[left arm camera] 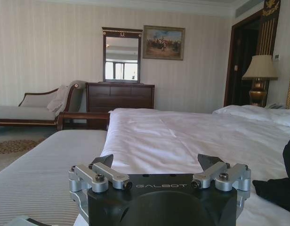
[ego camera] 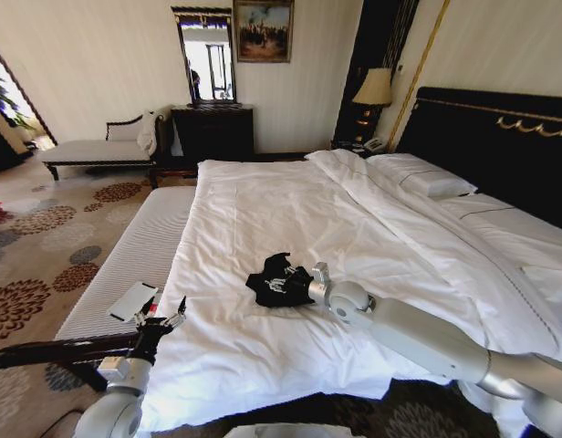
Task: Fold the clothes on the bed.
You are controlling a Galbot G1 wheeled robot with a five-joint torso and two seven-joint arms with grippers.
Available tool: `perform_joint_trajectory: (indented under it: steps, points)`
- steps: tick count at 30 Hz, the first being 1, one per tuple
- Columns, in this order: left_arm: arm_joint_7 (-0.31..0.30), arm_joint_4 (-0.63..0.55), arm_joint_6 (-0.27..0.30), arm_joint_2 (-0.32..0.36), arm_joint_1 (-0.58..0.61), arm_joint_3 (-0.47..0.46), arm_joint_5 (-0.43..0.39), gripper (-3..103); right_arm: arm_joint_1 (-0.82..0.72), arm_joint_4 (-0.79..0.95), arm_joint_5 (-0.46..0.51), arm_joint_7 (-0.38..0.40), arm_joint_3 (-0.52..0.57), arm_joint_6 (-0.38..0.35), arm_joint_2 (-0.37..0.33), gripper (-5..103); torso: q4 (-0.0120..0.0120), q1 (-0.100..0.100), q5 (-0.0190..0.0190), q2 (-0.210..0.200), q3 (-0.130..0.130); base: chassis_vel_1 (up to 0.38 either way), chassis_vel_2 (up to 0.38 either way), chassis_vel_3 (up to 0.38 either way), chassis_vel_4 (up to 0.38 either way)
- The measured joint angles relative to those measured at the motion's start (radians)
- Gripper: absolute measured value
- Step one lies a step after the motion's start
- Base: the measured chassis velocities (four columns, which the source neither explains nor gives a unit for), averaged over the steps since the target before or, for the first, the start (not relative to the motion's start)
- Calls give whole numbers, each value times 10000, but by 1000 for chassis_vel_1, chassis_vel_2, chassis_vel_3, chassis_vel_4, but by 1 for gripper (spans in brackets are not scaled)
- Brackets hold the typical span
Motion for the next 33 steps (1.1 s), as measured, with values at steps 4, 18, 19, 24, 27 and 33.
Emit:
perform_joint_trajectory:
  steps: [4, 18, 19, 24, 27, 33]
  points:
    - [0, 0, 0, 0, 0, 0, 0, 100, -501, 609, 227, 75, 947, -53, -423, 93, -2, 0, 1, 0, 0, 0, 0, 0, 0]
    - [-1, 0, 0, 0, 0, 0, 0, 100, -1740, -1228, -633, 553, 2316, 740, -194, 100, -2, 0, 2, 0, 0, 0, 0, 0, 0]
    - [-1, 0, 0, 0, 0, 0, 0, 100, -1740, -1228, -633, 553, 2316, 740, -194, 100, -2, 0, 2, 0, 0, 0, 0, 0, 0]
    - [0, 0, 0, 0, 0, 0, 0, 100, -1149, -2939, -836, 667, 1954, 848, 720, 100, 3, 1, 1, 0, 0, 0, 0, 0, 0]
    - [-1, 0, 0, 0, 0, 0, 0, 100, -1090, -3183, -976, 616, 1832, 894, 815, 100, -1, 1, -1, -1, 0, 0, 0, 0, 0]
    - [0, 0, 0, 0, 0, 0, 0, 100, -1208, -2915, -1522, 542, 1564, 923, 1146, 100, -1, 0, -1, 0, 0, 0, 0, 0, 0]
